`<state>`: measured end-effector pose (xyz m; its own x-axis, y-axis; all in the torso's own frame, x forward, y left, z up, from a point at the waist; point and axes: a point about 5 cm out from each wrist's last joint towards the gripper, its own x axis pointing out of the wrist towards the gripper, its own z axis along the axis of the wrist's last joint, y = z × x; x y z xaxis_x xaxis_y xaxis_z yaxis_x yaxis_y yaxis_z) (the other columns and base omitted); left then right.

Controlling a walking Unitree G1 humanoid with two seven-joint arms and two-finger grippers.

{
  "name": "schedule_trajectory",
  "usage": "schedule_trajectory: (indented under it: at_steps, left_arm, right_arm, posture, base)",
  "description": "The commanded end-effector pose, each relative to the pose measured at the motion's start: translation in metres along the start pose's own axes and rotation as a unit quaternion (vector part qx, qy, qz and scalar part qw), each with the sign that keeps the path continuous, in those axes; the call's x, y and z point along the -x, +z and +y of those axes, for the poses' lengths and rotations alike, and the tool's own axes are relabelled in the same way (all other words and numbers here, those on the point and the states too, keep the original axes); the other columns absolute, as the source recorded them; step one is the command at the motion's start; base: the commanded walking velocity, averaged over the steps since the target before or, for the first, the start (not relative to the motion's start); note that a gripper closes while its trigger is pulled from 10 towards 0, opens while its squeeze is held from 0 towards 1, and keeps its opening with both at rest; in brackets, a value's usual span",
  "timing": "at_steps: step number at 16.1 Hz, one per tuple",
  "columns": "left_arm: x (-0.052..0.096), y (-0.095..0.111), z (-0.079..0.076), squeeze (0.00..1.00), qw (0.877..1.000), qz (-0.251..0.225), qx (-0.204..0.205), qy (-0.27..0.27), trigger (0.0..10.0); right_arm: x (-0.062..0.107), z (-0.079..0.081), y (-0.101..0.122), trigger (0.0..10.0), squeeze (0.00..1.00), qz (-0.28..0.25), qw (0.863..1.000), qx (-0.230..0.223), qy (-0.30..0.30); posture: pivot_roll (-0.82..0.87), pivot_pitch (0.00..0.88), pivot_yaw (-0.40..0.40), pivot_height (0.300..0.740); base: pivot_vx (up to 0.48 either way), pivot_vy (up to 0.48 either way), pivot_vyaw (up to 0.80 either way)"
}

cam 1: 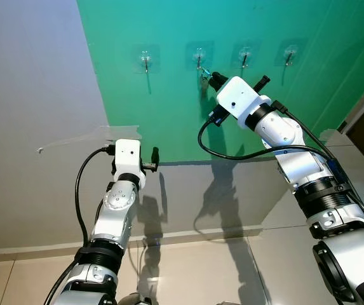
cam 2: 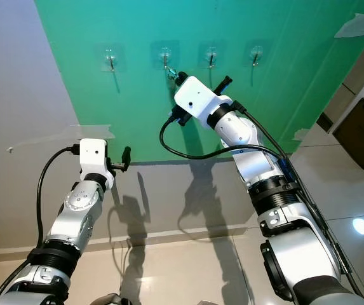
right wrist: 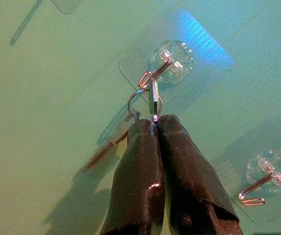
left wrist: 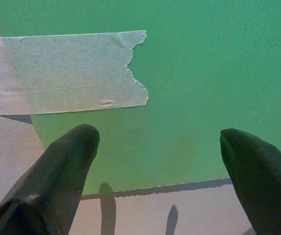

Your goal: Hang keys on a hook

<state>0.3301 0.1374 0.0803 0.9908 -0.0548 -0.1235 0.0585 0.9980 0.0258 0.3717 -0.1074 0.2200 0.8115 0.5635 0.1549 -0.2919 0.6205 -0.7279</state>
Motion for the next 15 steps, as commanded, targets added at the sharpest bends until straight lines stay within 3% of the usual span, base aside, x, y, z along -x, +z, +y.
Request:
schedule_trajectory:
  at_steps: [1,11,15]
  left_arm:
    - [-0.002,0.004,0.001,0.00,1.000,-0.007,0.000,0.003,10.0]
    - [-0.002,0.005,0.001,0.00,1.000,-0.010,0.001,0.009,10.0]
    - [0.000,0.003,0.003,0.00,1.000,-0.008,0.002,0.012,10.0]
  right_arm:
    - [-0.004,-0.007,0.008,10.0,0.00,-0.016,1.000,0.011,-0.006]
    - [-0.014,-0.009,0.013,10.0,0.00,-0.030,0.998,0.049,0.005]
    - [-0.011,-0.001,0.000,10.0,0.00,-0.001,1.000,0.017,0.011]
  posture:
    - [-0.05,0.000,-0.014,0.740]
    - [-0.04,0.000,-0.028,0.740]
    - [-0.03,0.000,-0.031,0.740]
  base:
    - [0.000,0.000,0.00]
    - [0.000,0.000,0.00]
    - [0.000,0.000,0.00]
